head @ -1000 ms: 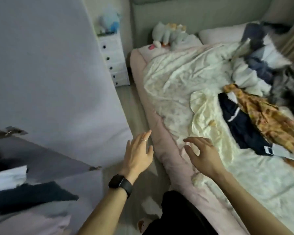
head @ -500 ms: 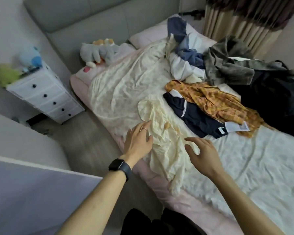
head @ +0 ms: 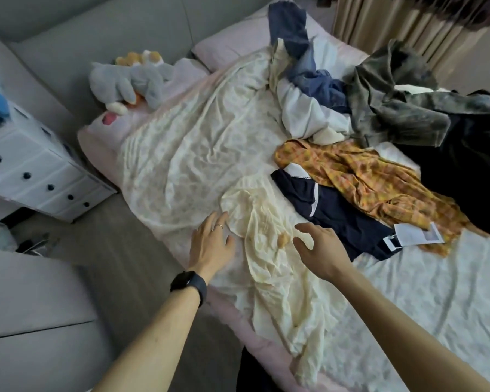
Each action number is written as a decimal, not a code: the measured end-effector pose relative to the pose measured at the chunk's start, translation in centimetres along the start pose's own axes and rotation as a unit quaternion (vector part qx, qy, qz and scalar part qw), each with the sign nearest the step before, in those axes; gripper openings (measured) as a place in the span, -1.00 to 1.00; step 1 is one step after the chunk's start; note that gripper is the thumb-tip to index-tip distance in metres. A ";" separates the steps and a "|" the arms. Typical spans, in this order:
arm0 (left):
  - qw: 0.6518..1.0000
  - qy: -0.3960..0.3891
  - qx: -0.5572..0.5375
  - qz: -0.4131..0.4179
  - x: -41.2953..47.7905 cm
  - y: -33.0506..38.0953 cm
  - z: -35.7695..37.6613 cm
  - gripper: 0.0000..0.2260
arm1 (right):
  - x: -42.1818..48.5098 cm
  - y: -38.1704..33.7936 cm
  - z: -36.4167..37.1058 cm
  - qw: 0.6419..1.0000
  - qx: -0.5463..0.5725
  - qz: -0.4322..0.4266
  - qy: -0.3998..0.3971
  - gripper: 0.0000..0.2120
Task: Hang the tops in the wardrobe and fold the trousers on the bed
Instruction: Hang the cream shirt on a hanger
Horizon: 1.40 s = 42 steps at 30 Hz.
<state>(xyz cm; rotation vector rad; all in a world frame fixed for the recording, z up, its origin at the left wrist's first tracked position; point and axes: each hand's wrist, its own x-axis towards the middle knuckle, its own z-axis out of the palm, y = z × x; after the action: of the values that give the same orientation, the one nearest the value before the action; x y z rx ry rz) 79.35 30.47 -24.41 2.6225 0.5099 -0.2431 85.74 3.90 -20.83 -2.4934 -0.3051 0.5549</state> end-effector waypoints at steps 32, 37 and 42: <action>0.978 -0.003 -0.197 0.073 -0.9 5.8 -3.3 -0.74 | 4.0 -7.8 -2.4 0.986 0.140 -0.090 0.011 -0.88; 0.996 0.024 -0.084 0.004 -9.8 9.1 -4.0 -0.81 | -3.1 -10.6 -7.8 0.965 0.193 -0.174 0.031 -0.82; 0.983 0.130 -0.113 -0.057 -20.1 6.5 -5.9 -0.87 | -8.4 -11.2 -10.8 0.956 0.144 -0.246 0.068 -0.80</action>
<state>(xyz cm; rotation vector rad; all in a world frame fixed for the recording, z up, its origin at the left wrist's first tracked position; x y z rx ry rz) 64.00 21.56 -11.57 2.4158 0.7324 0.1195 82.05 5.14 -3.54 -2.0539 -0.7101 0.2021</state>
